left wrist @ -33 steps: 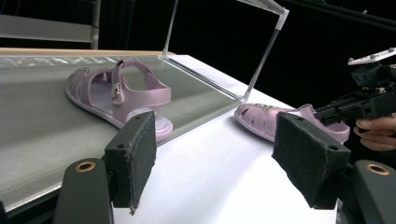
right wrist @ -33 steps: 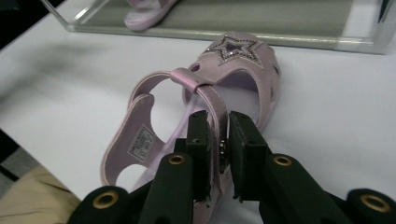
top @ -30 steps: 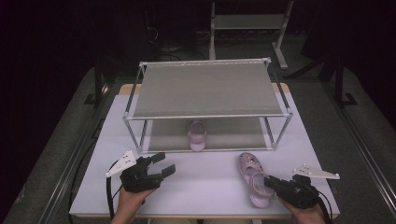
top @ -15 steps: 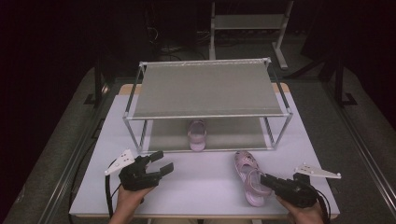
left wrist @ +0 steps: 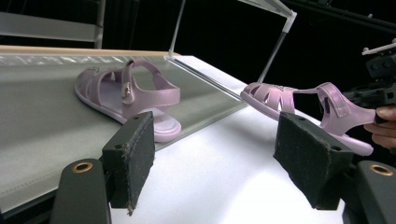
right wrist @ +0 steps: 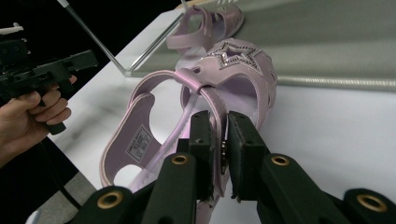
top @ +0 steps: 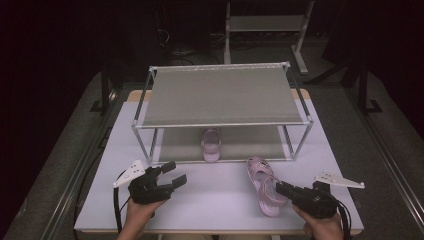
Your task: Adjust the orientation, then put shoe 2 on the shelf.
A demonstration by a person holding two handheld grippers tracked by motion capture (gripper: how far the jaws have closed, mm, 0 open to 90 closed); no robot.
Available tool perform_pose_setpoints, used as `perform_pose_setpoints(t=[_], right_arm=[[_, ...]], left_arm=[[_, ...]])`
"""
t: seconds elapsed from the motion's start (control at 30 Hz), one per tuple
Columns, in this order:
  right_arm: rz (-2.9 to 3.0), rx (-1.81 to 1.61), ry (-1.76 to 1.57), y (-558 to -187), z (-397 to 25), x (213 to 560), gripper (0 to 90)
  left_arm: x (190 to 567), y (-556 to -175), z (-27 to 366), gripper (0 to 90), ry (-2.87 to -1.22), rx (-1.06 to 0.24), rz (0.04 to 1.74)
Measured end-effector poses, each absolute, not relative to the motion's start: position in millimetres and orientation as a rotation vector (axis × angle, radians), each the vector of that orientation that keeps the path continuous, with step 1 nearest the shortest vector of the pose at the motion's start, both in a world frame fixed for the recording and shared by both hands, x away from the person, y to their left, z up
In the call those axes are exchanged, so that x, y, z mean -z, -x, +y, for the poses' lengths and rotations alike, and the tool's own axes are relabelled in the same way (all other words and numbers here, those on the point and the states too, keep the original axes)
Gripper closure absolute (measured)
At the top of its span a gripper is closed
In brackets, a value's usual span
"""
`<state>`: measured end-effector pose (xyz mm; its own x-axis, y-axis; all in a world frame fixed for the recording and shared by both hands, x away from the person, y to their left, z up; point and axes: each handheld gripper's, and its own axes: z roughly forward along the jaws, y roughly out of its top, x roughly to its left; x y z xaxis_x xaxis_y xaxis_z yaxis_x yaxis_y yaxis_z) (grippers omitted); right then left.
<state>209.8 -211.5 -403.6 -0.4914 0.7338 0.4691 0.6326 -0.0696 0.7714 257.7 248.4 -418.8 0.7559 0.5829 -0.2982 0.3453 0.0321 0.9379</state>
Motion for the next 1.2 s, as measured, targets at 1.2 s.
perform_pose_setpoints(t=[1.2], right_arm=[[2.021,-1.624,-1.559,-256,-182,397,80.3]], left_arm=[[421,-260,253,28.6,-1.573,-0.215,0.787]])
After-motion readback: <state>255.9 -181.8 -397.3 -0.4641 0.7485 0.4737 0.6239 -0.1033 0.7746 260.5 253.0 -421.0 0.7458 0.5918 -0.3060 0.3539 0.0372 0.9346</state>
